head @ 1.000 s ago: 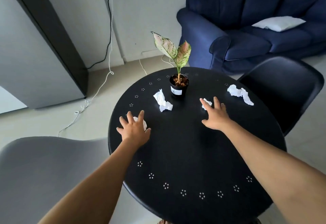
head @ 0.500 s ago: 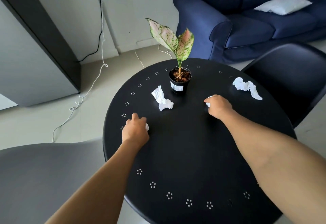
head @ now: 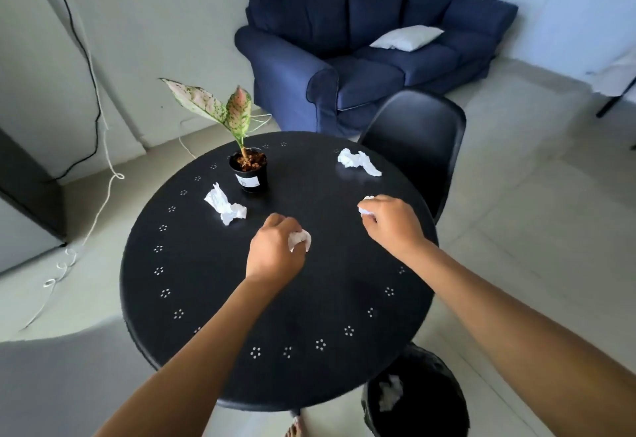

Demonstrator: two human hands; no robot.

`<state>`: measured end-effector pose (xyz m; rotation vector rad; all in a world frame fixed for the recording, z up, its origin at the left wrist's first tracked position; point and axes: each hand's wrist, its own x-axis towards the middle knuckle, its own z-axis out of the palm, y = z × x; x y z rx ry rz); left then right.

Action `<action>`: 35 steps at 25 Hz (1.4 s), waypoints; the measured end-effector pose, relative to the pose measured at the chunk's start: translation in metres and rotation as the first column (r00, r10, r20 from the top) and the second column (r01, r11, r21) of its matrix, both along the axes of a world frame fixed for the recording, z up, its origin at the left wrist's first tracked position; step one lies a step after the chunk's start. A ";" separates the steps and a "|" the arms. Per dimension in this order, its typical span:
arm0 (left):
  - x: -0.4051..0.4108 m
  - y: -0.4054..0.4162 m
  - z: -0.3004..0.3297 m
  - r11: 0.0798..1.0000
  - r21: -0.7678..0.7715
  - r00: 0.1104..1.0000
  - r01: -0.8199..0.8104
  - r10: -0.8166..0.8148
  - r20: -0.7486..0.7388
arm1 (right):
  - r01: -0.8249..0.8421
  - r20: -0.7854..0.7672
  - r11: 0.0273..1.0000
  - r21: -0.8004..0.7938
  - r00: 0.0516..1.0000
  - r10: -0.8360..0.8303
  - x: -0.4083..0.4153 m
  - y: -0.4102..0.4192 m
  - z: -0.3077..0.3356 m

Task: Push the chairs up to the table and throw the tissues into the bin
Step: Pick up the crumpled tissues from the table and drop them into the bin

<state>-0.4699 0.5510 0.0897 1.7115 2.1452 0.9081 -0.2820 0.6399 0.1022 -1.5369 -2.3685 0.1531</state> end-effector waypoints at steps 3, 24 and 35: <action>0.059 -0.018 0.011 0.981 0.144 0.991 0.126 -0.130 0.019 | 0.109 -0.102 0.993 0.054 0.989 -0.103 0.061 -0.046 0.007; 0.258 -0.083 -0.242 0.673 -0.433 0.771 0.600 -0.632 0.085 | 0.482 -0.095 0.658 -0.579 0.762 -0.641 0.234 -0.254 -0.298; 0.264 -0.070 -0.353 0.632 -0.521 0.762 0.574 -0.645 0.057 | 0.508 -0.070 0.565 -0.651 0.701 -0.710 0.228 -0.238 -0.415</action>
